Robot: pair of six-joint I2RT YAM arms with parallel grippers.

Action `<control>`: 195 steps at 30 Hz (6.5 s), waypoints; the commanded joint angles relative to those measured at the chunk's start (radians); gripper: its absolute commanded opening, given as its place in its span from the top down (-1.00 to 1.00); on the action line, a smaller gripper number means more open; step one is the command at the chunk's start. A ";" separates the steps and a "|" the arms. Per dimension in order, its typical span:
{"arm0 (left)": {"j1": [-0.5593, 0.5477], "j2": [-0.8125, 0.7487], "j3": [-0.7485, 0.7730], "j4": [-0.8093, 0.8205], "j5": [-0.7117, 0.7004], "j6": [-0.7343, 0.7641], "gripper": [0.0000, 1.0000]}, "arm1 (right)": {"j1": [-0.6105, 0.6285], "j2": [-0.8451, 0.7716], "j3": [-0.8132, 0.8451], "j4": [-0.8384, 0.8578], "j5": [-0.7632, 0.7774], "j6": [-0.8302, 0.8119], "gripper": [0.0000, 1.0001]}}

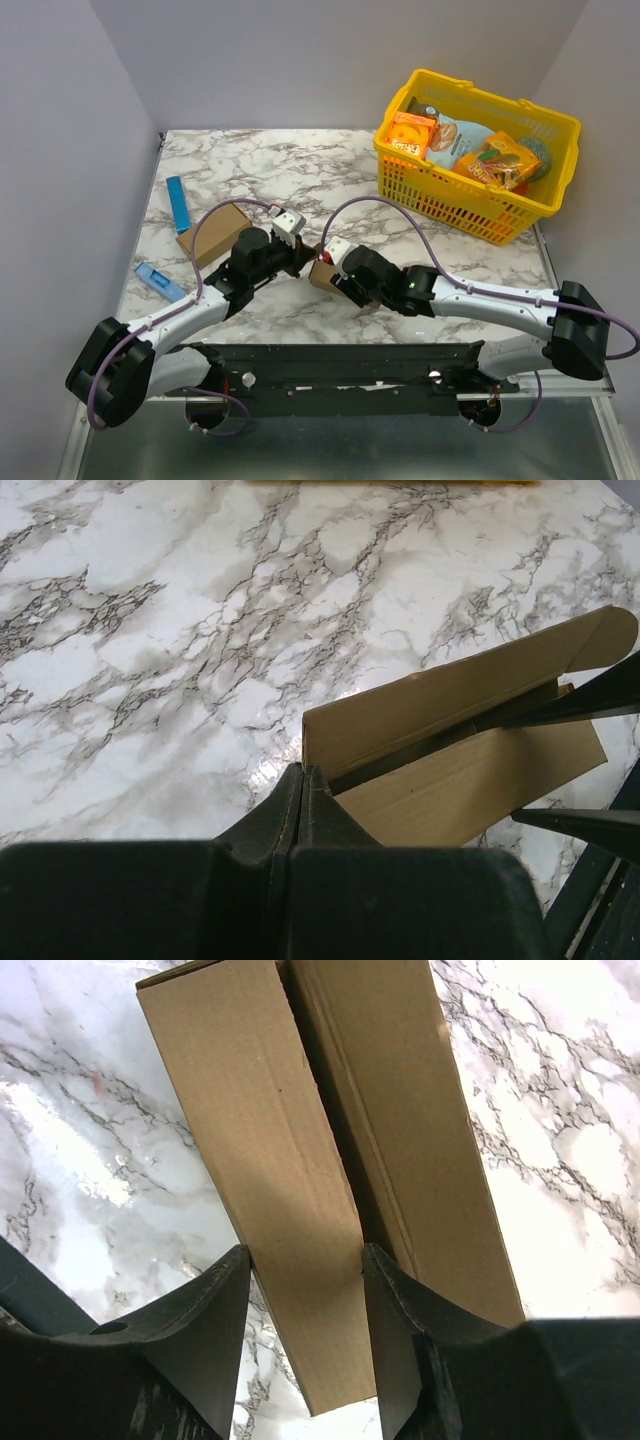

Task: Fold the paper box

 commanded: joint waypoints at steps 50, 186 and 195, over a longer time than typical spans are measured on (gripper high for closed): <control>-0.044 0.158 -0.182 0.297 -0.154 -0.082 1.00 | -0.273 0.110 0.050 -0.060 -0.197 0.133 -0.05; -0.299 0.268 -0.178 0.132 -0.619 -0.233 1.00 | -0.405 -0.052 0.116 -0.300 -0.157 0.144 0.80; -0.313 0.276 -0.171 0.121 -0.637 -0.233 1.00 | -0.405 -0.037 0.165 -0.352 -0.130 0.164 0.54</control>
